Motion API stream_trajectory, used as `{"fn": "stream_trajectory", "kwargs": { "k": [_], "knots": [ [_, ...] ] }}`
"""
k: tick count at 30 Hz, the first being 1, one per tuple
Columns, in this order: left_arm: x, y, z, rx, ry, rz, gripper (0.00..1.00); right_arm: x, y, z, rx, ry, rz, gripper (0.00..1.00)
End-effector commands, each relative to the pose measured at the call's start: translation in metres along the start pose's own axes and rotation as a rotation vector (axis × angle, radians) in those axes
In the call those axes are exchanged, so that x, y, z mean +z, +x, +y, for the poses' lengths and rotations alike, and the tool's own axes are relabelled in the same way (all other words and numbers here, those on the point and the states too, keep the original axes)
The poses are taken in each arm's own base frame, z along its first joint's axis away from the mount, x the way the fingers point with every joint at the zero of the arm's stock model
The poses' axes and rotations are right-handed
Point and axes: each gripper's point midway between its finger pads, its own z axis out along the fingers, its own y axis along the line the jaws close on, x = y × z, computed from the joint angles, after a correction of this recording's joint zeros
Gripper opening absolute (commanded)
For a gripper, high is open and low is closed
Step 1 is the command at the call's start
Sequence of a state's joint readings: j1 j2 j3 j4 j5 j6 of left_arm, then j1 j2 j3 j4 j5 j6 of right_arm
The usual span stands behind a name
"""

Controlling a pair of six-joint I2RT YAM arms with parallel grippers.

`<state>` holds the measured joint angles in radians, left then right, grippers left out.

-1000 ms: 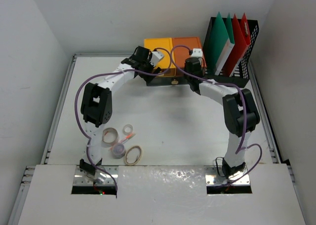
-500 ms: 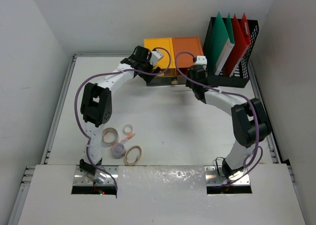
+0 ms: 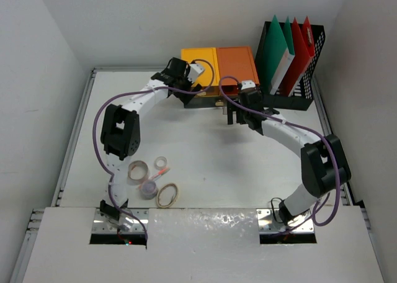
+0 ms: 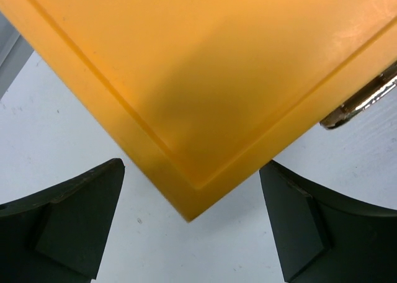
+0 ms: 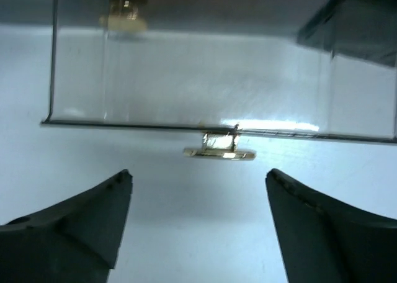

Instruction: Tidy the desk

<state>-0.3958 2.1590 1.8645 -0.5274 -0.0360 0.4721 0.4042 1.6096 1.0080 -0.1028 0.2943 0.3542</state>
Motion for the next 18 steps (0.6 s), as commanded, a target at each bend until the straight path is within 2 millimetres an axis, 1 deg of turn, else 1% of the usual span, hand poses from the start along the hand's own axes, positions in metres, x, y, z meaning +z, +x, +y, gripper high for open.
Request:
{"fn": "stream_trajectory", "kwargs": {
  "k": [1, 2, 3, 4, 5, 6, 7, 8, 9, 10, 11, 12, 13, 14, 15, 16, 17, 18],
  "knots": [
    [-0.042, -0.024, 0.023, -0.029, -0.063, -0.063, 0.9, -0.029, -0.024, 0.012, -0.089, -0.078, 0.011, 0.89],
    [-0.046, -0.022, 0.023, -0.029, -0.062, -0.056, 0.91, -0.039, -0.033, 0.012, -0.1, -0.088, -0.005, 0.95],
    [-0.056, -0.024, 0.025, -0.029, -0.067, -0.061, 0.91, -0.047, -0.035, 0.011, -0.126, -0.097, -0.005, 0.99],
    [-0.06, -0.018, 0.024, -0.029, -0.066, -0.038, 0.92, -0.053, -0.037, 0.016, -0.139, -0.137, -0.014, 0.99],
    [-0.066, -0.016, 0.024, -0.027, -0.072, -0.036, 0.92, -0.06, -0.04, 0.017, -0.168, -0.164, -0.032, 0.99],
    [-0.082, -0.02, 0.028, -0.03, -0.086, -0.049, 0.92, -0.072, -0.043, 0.02, -0.177, -0.2, -0.067, 0.99],
    [-0.088, -0.013, 0.029, -0.031, -0.099, -0.031, 0.93, -0.08, -0.041, 0.031, -0.189, -0.276, -0.077, 0.99],
    [-0.097, -0.011, 0.031, -0.033, -0.113, -0.029, 0.93, -0.086, -0.042, 0.034, -0.201, -0.304, -0.099, 0.98],
    [-0.12, -0.014, 0.037, -0.036, -0.142, -0.047, 0.93, -0.094, -0.039, 0.035, -0.202, -0.319, -0.111, 0.97],
    [-0.126, -0.005, 0.035, -0.044, -0.145, -0.032, 0.93, -0.096, -0.036, 0.035, -0.208, -0.324, -0.112, 0.94],
    [-0.137, -0.001, 0.04, -0.06, -0.158, -0.034, 0.93, -0.102, -0.033, 0.046, -0.215, -0.384, -0.115, 0.93],
    [-0.163, -0.002, 0.045, -0.076, -0.175, -0.066, 0.93, -0.103, -0.02, 0.052, -0.222, -0.421, -0.096, 0.92],
    [-0.169, 0.009, 0.044, -0.099, -0.165, -0.053, 0.94, -0.107, -0.016, 0.059, -0.228, -0.455, -0.103, 0.89],
    [-0.18, 0.02, 0.053, -0.13, -0.18, -0.046, 0.94, -0.111, -0.012, 0.075, -0.247, -0.501, -0.114, 0.86],
    [-0.197, 0.03, 0.053, -0.165, -0.174, -0.045, 0.94, -0.112, 0.002, 0.087, -0.269, -0.544, -0.092, 0.84],
    [-0.204, 0.04, 0.057, -0.192, -0.174, -0.035, 0.94, -0.12, 0.015, 0.11, -0.31, -0.6, -0.08, 0.83],
    [-0.221, 0.054, 0.073, -0.24, -0.204, -0.034, 0.94, -0.123, 0.021, 0.124, -0.341, -0.635, -0.082, 0.83],
    [-0.227, 0.067, 0.075, -0.27, -0.195, -0.016, 0.94, -0.129, 0.029, 0.14, -0.382, -0.679, -0.074, 0.83]
  ]
}}
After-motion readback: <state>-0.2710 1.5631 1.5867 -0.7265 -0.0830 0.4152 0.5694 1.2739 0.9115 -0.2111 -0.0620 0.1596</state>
